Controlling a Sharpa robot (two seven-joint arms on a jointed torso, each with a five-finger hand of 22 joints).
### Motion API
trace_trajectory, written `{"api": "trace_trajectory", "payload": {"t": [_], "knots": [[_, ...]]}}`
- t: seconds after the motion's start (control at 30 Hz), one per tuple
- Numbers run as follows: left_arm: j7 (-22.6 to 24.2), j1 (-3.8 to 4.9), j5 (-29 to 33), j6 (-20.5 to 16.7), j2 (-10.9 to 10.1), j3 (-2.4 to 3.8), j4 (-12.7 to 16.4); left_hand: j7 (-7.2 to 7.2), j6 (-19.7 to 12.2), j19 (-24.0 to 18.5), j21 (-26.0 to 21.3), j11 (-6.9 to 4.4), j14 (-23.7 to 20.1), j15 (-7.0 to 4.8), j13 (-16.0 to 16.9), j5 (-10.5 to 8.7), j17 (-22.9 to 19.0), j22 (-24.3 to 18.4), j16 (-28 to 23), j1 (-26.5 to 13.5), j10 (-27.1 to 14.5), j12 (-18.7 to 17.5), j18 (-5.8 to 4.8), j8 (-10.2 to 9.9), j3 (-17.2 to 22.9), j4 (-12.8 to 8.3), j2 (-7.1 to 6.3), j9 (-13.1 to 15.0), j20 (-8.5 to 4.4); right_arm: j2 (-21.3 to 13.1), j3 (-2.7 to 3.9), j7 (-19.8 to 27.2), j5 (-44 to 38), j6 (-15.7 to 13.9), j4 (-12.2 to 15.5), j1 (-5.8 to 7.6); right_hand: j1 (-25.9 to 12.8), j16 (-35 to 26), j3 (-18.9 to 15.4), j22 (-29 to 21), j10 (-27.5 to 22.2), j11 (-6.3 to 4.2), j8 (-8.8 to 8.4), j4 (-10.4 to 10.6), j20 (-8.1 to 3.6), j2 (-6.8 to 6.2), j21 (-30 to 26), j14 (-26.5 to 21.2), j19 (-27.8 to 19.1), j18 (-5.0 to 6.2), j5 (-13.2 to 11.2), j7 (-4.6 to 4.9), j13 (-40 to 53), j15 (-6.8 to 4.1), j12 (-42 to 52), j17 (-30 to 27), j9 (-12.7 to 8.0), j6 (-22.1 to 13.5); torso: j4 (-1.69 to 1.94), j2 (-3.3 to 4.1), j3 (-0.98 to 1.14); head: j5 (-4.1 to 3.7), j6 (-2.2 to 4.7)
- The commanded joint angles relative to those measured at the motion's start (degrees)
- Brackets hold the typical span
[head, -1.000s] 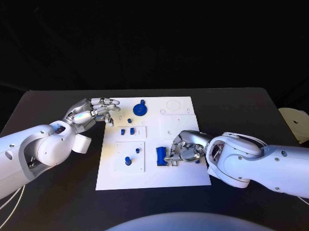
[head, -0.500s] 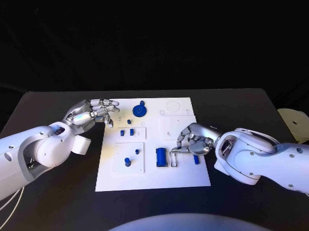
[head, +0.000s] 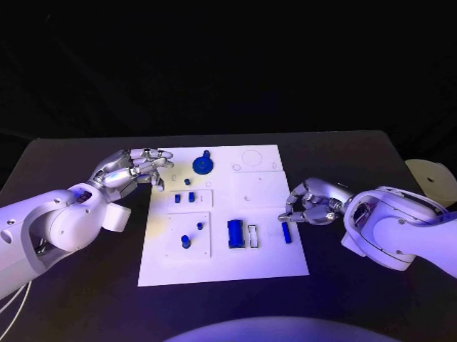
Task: Assemble the parts on the task board
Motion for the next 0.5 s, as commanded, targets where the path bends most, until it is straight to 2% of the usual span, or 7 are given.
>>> {"api": "trace_trajectory", "payload": {"t": [0.03, 0.5], "knots": [[0.5, -0.01, -0.1, 0.7, 0.1, 0.03, 0.3, 0.26, -0.2, -0.3, 0.3, -0.01, -0.3, -0.09, 0.1, 0.1, 0.0, 0.1, 0.3, -0.3, -0.4, 0.2, 0.75, 0.1, -0.1, 0.1, 0.13, -0.1, 0.02, -0.4, -0.08, -1.8, -4.3, 3.9, 0.5, -0.4, 0.3, -0.3, -0.3, 6.9, -0.3, 0.0, -0.22, 0.0, 0.39, -0.21, -0.2, 4.8, 0.1, 0.0, 0.2, -0.03, 5.0, 0.44, -0.3, 10.2, -0.1, 0.5, 0.12, 0.05, 0.07, -0.26, -0.05], [0.6, -0.01, -0.1, 0.6, -0.1, 0.03, 0.4, 0.26, -0.2, -0.3, 0.3, -0.01, -0.3, -0.09, 0.1, 0.1, 0.0, 0.1, 0.3, -0.3, -0.4, 0.2, 0.75, 0.1, -0.1, 0.1, 0.13, -0.1, 0.02, -0.8, -0.24, -3.3, -8.2, 5.3, 0.8, -1.99, 0.2, -0.3, -0.9, 7.1, -0.2, -0.15, -0.21, 0.1, 0.39, -0.23, 0.0, 4.9, 0.2, -0.02, 0.0, -0.23, 5.0, 0.34, -0.3, 10.3, -0.2, 1.6, 0.14, 0.05, 0.0, -0.25, -0.1]]}}
